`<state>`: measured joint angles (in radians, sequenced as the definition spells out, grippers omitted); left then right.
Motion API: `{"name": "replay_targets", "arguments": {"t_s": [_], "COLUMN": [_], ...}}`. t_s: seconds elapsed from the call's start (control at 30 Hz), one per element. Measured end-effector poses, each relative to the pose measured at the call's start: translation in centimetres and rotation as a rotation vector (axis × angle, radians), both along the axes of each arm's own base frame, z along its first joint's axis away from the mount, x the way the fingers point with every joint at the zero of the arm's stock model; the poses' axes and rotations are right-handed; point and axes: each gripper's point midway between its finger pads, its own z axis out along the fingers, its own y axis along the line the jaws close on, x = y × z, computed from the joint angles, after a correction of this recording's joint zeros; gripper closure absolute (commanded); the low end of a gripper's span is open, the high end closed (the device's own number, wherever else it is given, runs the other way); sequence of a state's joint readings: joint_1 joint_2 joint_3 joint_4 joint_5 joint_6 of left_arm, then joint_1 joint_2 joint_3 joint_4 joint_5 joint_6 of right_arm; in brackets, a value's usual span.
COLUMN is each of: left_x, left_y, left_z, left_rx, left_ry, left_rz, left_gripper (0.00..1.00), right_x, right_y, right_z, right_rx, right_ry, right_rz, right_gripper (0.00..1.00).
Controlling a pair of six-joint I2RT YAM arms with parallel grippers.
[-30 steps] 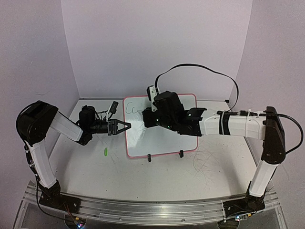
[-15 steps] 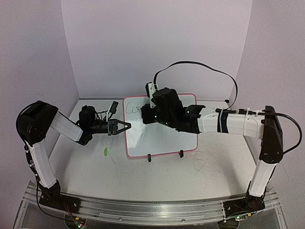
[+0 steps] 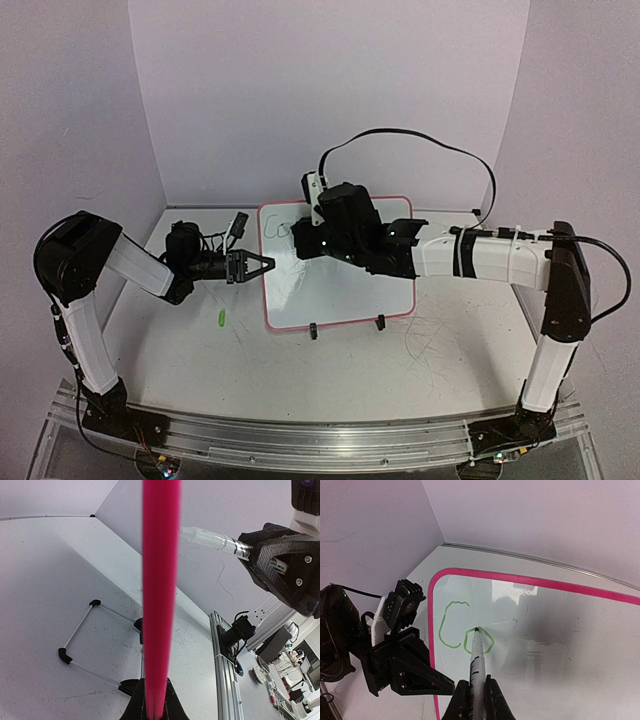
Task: Write a sentence on the whiteboard
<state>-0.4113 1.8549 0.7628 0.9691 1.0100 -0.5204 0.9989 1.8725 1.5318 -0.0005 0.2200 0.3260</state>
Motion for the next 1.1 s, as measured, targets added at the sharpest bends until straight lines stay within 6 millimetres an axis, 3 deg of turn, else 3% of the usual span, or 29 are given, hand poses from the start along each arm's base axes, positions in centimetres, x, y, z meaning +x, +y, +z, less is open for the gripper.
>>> {"name": "replay_targets", "arguments": {"t_s": [0.3, 0.43, 0.67, 1.1], "left_x": [0.0, 0.0, 0.0, 0.0], "left_y": [0.0, 0.0, 0.0, 0.0], "left_z": [0.0, 0.0, 0.0, 0.0], "left_rx": [0.000, 0.001, 0.001, 0.001], "left_ry": [-0.005, -0.008, -0.008, -0.008], "left_rz": [-0.001, -0.002, -0.002, -0.002], "left_gripper": [1.00, 1.00, 1.00, 1.00], "right_x": [-0.5, -1.2, 0.1, 0.5], "right_y": [0.0, -1.9, -3.9, -2.9], "right_z": [-0.3, -0.8, -0.1, 1.2], "right_rx": [0.012, 0.013, 0.033, 0.060], "right_ry": [0.005, 0.018, 0.004, -0.014], "right_rz": [0.030, 0.037, -0.001, 0.018], "right_gripper": [1.00, 1.00, 1.00, 1.00]}}
